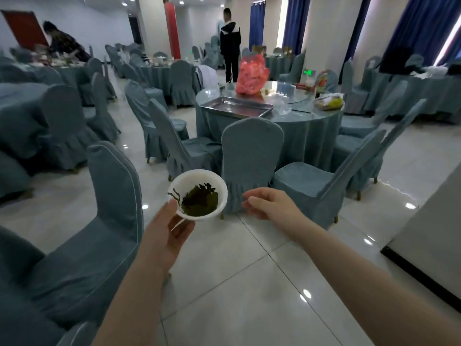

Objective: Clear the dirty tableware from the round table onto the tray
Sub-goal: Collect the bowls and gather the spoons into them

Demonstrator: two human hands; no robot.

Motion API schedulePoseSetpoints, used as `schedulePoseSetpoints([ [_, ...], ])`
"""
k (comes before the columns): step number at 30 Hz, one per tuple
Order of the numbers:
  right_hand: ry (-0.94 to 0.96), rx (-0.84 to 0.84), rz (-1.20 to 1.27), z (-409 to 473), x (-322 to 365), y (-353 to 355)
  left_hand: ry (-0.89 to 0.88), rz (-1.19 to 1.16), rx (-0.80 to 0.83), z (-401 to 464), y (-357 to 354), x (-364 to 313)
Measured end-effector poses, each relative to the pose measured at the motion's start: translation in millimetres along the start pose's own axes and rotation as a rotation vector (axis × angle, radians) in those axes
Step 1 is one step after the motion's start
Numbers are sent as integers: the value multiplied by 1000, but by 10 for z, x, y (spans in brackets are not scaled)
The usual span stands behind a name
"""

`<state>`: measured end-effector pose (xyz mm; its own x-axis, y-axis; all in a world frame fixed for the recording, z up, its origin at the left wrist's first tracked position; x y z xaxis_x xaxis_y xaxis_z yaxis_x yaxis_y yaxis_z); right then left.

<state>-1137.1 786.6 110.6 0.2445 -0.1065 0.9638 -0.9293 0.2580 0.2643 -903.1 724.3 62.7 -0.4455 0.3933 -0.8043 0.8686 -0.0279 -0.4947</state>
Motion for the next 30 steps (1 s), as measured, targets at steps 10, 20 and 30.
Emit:
schedulePoseSetpoints([
  [10,-43,40,59,2397,198,-44,-60,2,-26,2031,-414,-783],
  [20,88,335,9,5360,552,-612,-212,-70,-275,4234,-418,-1577],
  [30,167,702,45,7489,1312,-2641,-456,-183,-603,5401,766,-2881],
])
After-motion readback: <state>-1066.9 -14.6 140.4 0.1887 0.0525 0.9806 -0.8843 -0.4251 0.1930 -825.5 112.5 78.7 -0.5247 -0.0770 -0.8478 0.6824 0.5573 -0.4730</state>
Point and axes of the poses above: each hand's wrist, its own z-axis towards the middle knuckle, its own y-axis out of the back of the hand, x = y × z, the point moved 8 cm from there along z, towards the middle knuckle, and after that the axes turned 1 degree about y, right-handed, at the moved point
